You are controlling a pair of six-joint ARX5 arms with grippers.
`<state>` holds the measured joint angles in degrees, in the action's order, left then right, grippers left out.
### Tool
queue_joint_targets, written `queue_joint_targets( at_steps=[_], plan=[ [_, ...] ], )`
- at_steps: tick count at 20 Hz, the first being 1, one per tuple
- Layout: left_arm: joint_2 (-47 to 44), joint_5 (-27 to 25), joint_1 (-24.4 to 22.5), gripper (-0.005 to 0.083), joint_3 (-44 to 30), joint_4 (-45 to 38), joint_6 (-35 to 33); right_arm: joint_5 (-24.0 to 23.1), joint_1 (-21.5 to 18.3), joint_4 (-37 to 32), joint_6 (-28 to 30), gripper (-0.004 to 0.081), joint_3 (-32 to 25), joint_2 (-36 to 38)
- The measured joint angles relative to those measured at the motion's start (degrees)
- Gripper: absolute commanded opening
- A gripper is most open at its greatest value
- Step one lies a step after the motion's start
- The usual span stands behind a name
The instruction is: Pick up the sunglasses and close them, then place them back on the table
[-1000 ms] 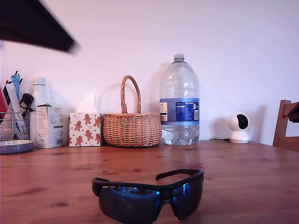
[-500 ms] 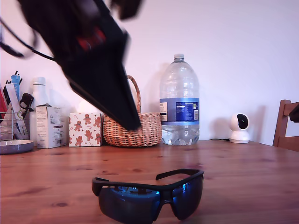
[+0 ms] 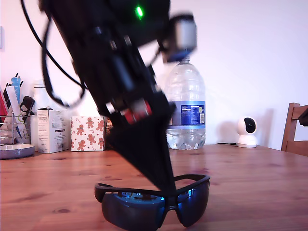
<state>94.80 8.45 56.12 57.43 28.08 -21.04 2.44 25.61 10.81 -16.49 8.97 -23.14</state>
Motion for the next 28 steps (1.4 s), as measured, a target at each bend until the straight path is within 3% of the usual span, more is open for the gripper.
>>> queue_joint_targets(
  at_steps=[7, 11, 16, 28],
  plan=[
    [3.3, 0.26, 0.0, 0.0458, 0.0, -3.85, -0.42, 0.0, 0.0, 0.02, 0.0, -0.0012, 0.0, 0.0],
    [4.28, 0.44, 0.0, 0.0397, 0.0, -4.37, -1.62, 0.0, 0.0, 0.02, 0.0, -0.0012, 0.0, 0.0],
    [4.28, 0.44, 0.0, 0.02, 0.0, -3.93, -2.34, 0.0, 0.0, 0.02, 0.0, -0.0012, 0.0, 0.0],
    [4.28, 1.53, 0.11, 0.0197, 0.0, -3.3, -4.28, 0.0, 0.0, 0.02, 0.0, -0.0012, 0.0, 0.0]
  ],
)
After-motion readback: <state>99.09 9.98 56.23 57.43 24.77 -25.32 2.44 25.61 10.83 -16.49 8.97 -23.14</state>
